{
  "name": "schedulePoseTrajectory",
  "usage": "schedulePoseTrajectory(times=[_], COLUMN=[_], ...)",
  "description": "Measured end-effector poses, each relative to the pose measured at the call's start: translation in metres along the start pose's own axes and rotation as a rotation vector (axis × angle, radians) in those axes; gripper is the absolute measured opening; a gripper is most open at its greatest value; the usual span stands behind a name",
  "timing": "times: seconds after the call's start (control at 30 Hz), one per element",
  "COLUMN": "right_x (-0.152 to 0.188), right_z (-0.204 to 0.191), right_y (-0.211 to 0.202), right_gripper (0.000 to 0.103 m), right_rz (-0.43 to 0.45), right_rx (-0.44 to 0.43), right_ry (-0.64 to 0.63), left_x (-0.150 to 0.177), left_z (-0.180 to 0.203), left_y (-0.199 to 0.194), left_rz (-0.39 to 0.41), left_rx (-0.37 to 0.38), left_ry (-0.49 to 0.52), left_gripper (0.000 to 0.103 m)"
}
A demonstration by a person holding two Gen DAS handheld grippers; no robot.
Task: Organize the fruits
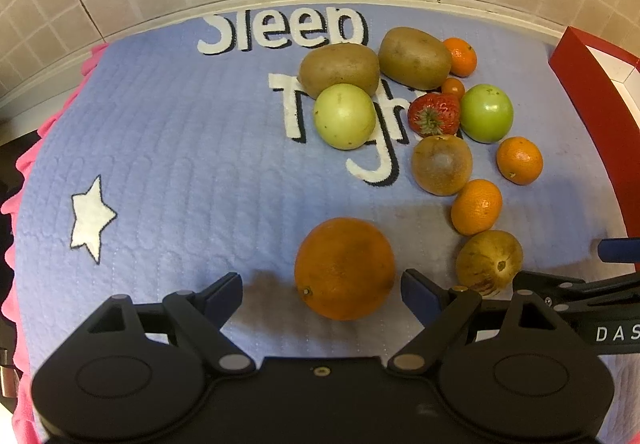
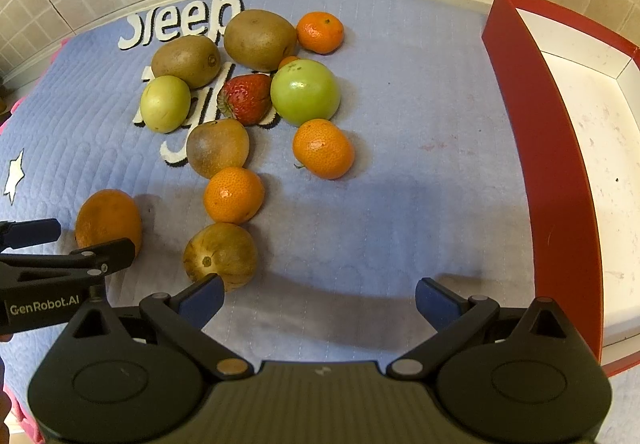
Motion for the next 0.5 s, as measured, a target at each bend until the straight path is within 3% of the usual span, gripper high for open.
schedulePoseTrajectory(times=[0.5], right_x=[-0.0001], right_z=[-0.0002], right_y=[-0.0011], right_gripper=[0.103], right_rz=[0.000], right_rx=[-0.002], right_ry=[-0.001], left_x=[-0.0021], left_z=[0.0008], left_y=[-0.0018], left_rz=[0.007], left_rx=[-0.007], left_ry=[0.002], left_gripper=[0.101])
Point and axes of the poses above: each gripper's, at about its wrist camera, not at the fingertips, and y roughly the way its jaws point, z to its right, x to its underside, the point moved 8 cm from there along y, roughly the way its jaws point, and after that the axes turned 4 degrees about -x, right-handed, at the moved point
